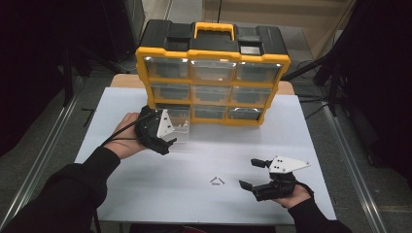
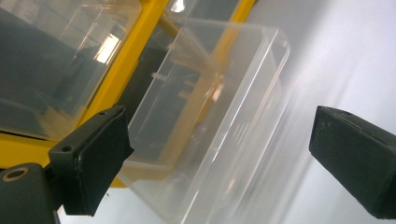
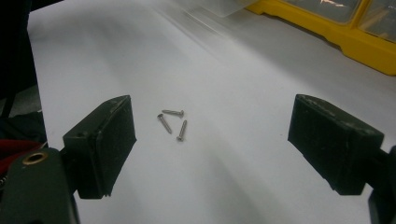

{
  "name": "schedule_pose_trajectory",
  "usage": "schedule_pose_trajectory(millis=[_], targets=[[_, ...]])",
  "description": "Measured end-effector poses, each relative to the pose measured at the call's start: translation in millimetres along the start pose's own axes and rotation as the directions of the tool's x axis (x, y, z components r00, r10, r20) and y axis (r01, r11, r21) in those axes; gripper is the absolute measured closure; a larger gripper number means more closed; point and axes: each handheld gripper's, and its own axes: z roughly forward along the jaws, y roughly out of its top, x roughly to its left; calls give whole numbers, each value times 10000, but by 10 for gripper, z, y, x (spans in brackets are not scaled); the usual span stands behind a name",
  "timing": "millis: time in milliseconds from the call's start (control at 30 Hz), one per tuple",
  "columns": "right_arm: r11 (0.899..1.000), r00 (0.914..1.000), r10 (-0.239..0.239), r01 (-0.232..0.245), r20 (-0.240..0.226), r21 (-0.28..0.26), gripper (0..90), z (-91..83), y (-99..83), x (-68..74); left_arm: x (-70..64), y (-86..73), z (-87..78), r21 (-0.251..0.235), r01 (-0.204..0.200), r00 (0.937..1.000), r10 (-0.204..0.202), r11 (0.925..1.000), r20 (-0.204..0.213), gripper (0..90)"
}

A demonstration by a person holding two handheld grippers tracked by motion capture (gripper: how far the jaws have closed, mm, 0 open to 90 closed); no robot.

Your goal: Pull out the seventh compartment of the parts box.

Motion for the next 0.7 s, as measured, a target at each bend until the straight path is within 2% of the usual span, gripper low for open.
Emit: schedule_pose_trajectory(millis=[200, 300, 367, 400, 533, 567, 700], targets=[[10000, 10000, 29, -29, -29, 23, 158, 1, 0, 3, -6, 1, -50, -442, 927, 9951, -911, 9947, 383, 54], [10000, 10000, 0, 0, -16, 8, 158, 7, 0, 1, -20, 7, -63, -611, 1389, 9892, -1355, 9884, 568, 55], [10000, 10000, 15, -15, -27, 16, 158, 7, 0, 3, -29, 9, -71, -709, 1560, 9862, -1513, 9852, 676, 55], [10000, 10000, 12, -12, -37, 15, 158, 7, 0, 3, -30, 8, -76, -769, 1712, 9831, -1652, 9822, 790, 55], [10000, 10000, 23, -23, -41, -2, 158, 8, -1, 1, -2, -11, -89, -1016, 2697, 9573, -2553, 9576, 1357, 55], [10000, 10000, 43, -43, -45, -7, 158, 8, 0, 3, 4, -17, -92, -1048, 2846, 9527, -2689, 9529, 1419, 55], [10000, 10000, 16, -16, -63, 23, 158, 7, 0, 4, 9, -40, -112, -1109, 3148, 9411, -2948, 9427, 1657, 55]])
